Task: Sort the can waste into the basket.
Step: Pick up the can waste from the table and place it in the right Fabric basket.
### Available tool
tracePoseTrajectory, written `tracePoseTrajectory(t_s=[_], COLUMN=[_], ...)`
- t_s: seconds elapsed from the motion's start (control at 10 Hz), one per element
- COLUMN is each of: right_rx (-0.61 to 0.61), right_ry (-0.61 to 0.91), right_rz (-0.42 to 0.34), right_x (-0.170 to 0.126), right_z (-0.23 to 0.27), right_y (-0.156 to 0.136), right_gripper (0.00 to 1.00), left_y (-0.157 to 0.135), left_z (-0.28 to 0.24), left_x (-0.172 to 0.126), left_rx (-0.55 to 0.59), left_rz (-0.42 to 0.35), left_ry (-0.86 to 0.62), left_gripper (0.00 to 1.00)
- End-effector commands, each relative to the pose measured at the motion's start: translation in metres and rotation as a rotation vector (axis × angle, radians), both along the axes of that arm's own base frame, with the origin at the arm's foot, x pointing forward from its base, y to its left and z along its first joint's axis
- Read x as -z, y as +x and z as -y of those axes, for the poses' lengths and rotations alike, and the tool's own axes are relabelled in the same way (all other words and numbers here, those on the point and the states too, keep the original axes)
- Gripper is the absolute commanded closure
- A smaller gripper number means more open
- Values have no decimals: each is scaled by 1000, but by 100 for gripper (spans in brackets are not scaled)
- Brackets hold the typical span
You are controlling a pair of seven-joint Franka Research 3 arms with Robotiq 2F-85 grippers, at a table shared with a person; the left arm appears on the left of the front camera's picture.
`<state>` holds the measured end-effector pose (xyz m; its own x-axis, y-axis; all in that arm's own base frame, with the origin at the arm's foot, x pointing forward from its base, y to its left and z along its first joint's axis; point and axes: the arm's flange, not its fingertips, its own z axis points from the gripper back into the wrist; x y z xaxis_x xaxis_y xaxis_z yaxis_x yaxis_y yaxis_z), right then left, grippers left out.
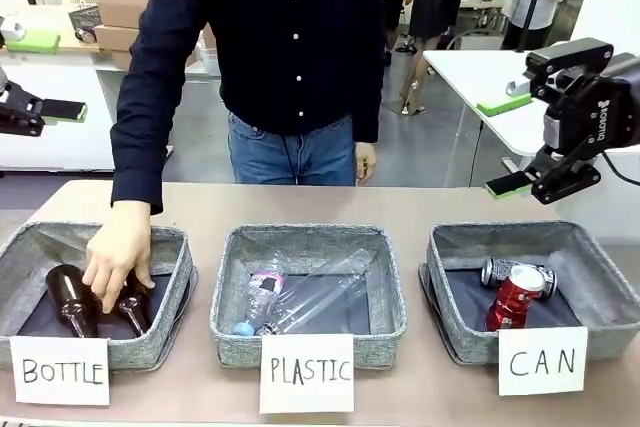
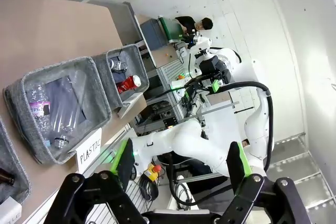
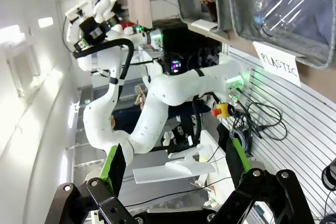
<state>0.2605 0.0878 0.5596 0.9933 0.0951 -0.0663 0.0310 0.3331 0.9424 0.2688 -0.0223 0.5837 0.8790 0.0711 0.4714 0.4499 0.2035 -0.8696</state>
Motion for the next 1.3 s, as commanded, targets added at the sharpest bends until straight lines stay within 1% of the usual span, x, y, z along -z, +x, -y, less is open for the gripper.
tracePoseTrajectory(t_s=[0.0, 1.2], right_rx=[-14, -14], right_ry=[-11, -11], right_rz=[15, 15], right_x=[1, 1], right_z=[0, 0], right_y=[2, 2], right_gripper=[0, 0], left_y=[-2, -2], left_z=[-3, -3], left_x=[-1, -1], left_rx=[13, 13], left_rz=[15, 15], left_ry=[5, 5], left_gripper=[8, 8])
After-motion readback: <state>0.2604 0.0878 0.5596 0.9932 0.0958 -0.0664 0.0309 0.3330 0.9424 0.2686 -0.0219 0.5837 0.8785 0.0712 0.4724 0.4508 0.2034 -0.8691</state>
